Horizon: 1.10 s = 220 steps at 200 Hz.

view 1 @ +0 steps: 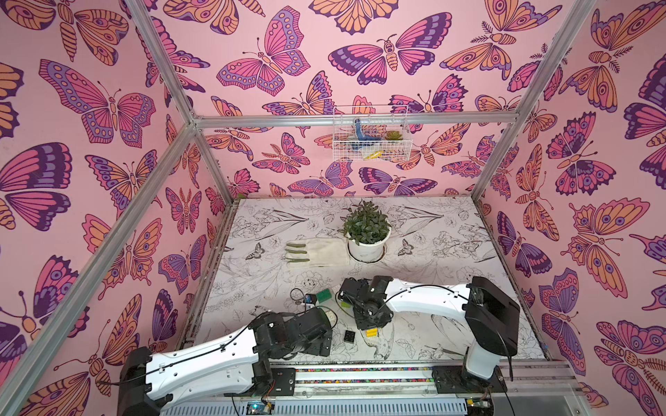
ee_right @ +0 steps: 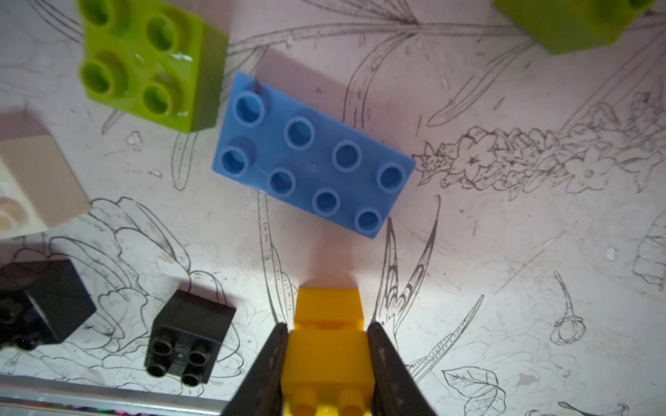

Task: Assemble a giraffe with lego
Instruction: Assemble the lego brick with the lego brick.

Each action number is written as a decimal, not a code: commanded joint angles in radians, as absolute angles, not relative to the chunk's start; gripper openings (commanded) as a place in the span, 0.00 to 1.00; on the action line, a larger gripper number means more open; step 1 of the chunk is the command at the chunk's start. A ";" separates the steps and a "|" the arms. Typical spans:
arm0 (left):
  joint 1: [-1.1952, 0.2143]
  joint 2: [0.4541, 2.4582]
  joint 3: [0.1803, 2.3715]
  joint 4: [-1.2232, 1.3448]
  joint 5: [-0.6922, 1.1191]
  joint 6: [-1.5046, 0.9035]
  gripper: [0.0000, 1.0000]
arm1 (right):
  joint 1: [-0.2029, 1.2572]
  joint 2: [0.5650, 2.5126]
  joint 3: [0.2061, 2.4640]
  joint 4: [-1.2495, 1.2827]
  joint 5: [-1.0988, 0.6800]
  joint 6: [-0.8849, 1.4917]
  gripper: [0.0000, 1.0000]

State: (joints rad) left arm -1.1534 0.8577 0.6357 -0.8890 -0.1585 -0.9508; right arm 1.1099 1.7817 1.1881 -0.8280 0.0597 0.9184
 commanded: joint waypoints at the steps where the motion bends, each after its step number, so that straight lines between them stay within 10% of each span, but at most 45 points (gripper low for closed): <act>1: -1.161 0.841 0.615 -0.894 -0.183 -0.957 1.00 | 1.121 1.798 1.172 -0.827 0.050 0.937 0.24; 183: -1.161 0.816 0.604 -0.895 -0.179 -0.965 1.00 | 1.123 1.842 1.012 -0.725 0.061 0.977 0.26; 220: -1.161 0.816 0.607 -0.888 -0.182 -1.005 1.00 | 1.124 1.795 1.045 -0.749 0.097 0.968 0.45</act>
State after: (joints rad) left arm -1.1580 0.8257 0.6102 -0.8867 -0.1585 -0.9691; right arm 1.1164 1.7401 1.0939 -0.7292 0.0677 0.9615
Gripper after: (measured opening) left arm 0.999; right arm 0.385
